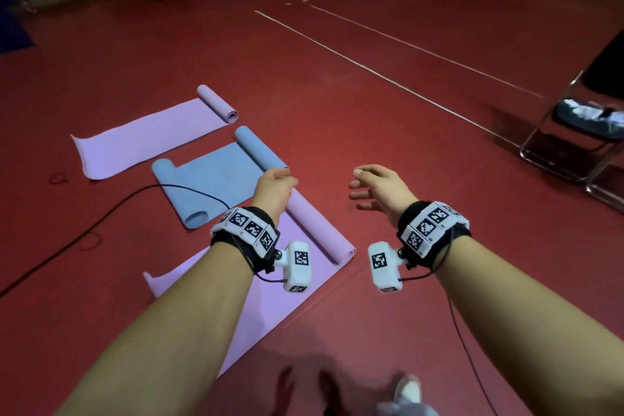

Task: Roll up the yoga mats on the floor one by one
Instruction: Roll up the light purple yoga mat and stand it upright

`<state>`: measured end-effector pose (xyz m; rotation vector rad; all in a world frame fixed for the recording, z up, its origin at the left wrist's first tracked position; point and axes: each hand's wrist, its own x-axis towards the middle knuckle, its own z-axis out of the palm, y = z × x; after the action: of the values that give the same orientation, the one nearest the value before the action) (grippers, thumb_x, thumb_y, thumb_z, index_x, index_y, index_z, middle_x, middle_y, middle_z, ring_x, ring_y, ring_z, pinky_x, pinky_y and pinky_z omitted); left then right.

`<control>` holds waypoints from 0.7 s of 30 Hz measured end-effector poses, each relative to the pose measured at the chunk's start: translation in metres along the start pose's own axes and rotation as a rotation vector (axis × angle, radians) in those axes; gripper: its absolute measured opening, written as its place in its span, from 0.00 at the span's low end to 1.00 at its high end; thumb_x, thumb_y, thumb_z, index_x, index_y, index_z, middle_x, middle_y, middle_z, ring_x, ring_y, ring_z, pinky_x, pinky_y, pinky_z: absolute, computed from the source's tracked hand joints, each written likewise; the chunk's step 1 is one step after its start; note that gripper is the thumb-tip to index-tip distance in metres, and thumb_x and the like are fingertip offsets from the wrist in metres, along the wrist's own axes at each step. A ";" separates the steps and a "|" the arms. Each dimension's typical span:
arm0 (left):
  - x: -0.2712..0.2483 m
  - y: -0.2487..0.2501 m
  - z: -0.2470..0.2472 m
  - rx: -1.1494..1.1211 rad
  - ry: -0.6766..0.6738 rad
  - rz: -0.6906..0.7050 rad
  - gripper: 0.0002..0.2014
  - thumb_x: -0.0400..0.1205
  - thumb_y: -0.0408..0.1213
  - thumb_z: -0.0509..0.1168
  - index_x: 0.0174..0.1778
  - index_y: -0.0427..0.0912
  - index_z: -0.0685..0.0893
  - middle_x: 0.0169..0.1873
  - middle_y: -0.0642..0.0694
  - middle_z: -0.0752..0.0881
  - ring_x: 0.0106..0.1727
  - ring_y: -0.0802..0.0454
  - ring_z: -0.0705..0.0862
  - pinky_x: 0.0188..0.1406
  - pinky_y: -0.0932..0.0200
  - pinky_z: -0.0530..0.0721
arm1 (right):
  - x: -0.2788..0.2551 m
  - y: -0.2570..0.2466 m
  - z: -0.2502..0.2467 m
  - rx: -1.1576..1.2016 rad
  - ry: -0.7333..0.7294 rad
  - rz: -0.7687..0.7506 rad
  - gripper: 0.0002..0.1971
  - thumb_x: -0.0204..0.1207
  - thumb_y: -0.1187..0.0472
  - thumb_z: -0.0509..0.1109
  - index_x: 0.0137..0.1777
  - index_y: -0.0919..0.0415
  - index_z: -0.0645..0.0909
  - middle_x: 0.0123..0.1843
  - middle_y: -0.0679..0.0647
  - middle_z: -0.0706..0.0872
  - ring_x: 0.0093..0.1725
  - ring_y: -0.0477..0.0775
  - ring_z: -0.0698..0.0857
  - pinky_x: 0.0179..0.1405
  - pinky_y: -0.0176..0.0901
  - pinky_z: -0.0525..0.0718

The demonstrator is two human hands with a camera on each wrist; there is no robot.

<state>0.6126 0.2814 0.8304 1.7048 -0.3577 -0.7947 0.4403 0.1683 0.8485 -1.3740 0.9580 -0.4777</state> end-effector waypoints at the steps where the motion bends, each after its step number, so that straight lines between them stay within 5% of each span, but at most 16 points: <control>1: 0.019 0.004 0.014 -0.014 0.002 -0.009 0.14 0.85 0.32 0.64 0.66 0.44 0.82 0.47 0.44 0.82 0.48 0.48 0.79 0.37 0.57 0.74 | 0.025 -0.004 -0.009 -0.004 -0.004 -0.004 0.03 0.85 0.57 0.67 0.53 0.54 0.80 0.45 0.55 0.85 0.39 0.54 0.85 0.39 0.45 0.82; 5: 0.089 0.020 0.065 -0.041 0.063 -0.032 0.12 0.85 0.33 0.64 0.64 0.46 0.82 0.47 0.46 0.82 0.48 0.49 0.80 0.41 0.57 0.73 | 0.128 -0.018 -0.040 -0.032 -0.069 -0.019 0.02 0.85 0.57 0.67 0.50 0.54 0.80 0.45 0.55 0.84 0.40 0.55 0.85 0.39 0.44 0.82; 10: 0.162 0.055 0.109 -0.089 0.201 -0.069 0.15 0.86 0.31 0.64 0.68 0.42 0.80 0.50 0.44 0.81 0.41 0.52 0.79 0.34 0.59 0.73 | 0.239 -0.052 -0.064 -0.089 -0.226 -0.012 0.02 0.84 0.57 0.67 0.50 0.53 0.80 0.44 0.55 0.85 0.40 0.56 0.85 0.39 0.44 0.81; 12: 0.190 0.068 0.113 -0.095 0.263 -0.054 0.15 0.86 0.31 0.64 0.69 0.40 0.80 0.53 0.43 0.82 0.47 0.49 0.80 0.39 0.57 0.75 | 0.280 -0.069 -0.064 -0.115 -0.293 -0.018 0.02 0.84 0.57 0.67 0.50 0.53 0.80 0.43 0.54 0.85 0.39 0.55 0.85 0.39 0.45 0.81; 15: 0.226 0.079 0.105 -0.083 0.339 -0.050 0.15 0.85 0.31 0.64 0.69 0.40 0.81 0.52 0.45 0.82 0.51 0.47 0.80 0.49 0.54 0.76 | 0.338 -0.091 -0.045 -0.143 -0.371 -0.031 0.03 0.84 0.58 0.67 0.48 0.52 0.80 0.42 0.53 0.85 0.37 0.54 0.84 0.39 0.44 0.79; 21: 0.296 0.080 0.067 -0.107 0.485 -0.123 0.15 0.84 0.31 0.64 0.67 0.42 0.81 0.47 0.43 0.81 0.48 0.47 0.80 0.36 0.58 0.71 | 0.425 -0.107 0.030 -0.171 -0.551 -0.040 0.02 0.84 0.58 0.67 0.50 0.53 0.80 0.45 0.56 0.85 0.35 0.52 0.84 0.35 0.41 0.80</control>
<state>0.7957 0.0275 0.8045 1.7643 0.1212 -0.4544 0.7261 -0.1638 0.8255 -1.5691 0.5262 -0.0320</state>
